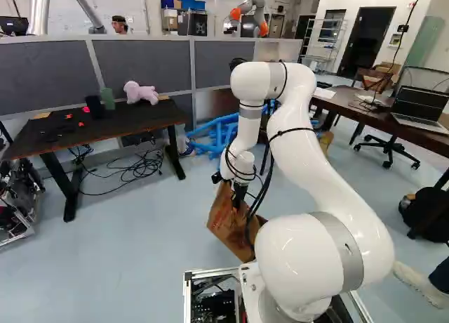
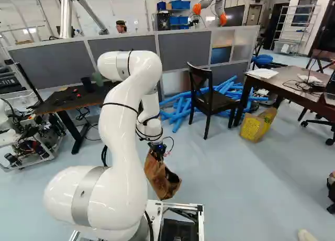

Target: Pick up the bag on the ground and place it on the table

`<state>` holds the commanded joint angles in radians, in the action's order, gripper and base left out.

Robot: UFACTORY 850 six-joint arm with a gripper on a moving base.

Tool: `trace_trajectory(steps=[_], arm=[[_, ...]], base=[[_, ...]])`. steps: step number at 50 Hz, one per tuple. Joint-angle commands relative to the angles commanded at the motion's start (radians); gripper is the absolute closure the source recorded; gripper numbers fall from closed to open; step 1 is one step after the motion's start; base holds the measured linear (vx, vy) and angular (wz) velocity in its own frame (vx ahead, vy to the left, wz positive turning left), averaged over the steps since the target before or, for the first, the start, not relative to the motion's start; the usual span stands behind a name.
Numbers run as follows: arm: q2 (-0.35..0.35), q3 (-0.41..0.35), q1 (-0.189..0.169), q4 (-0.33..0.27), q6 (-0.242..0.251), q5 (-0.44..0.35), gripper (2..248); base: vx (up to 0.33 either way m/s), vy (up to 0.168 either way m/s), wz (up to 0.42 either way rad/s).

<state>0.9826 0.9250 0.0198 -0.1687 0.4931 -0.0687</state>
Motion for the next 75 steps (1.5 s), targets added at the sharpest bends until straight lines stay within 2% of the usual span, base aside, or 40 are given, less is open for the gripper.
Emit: trace_trajectory(steps=[51,75], arm=[[-0.235,-0.184,0.013,0.14,0.0,0.001,227],[-0.347,-0.251,0.013,0.148,0.0,0.013,227]], base=[[0.0,0.0,0.0],[0.0,0.0,0.0]])
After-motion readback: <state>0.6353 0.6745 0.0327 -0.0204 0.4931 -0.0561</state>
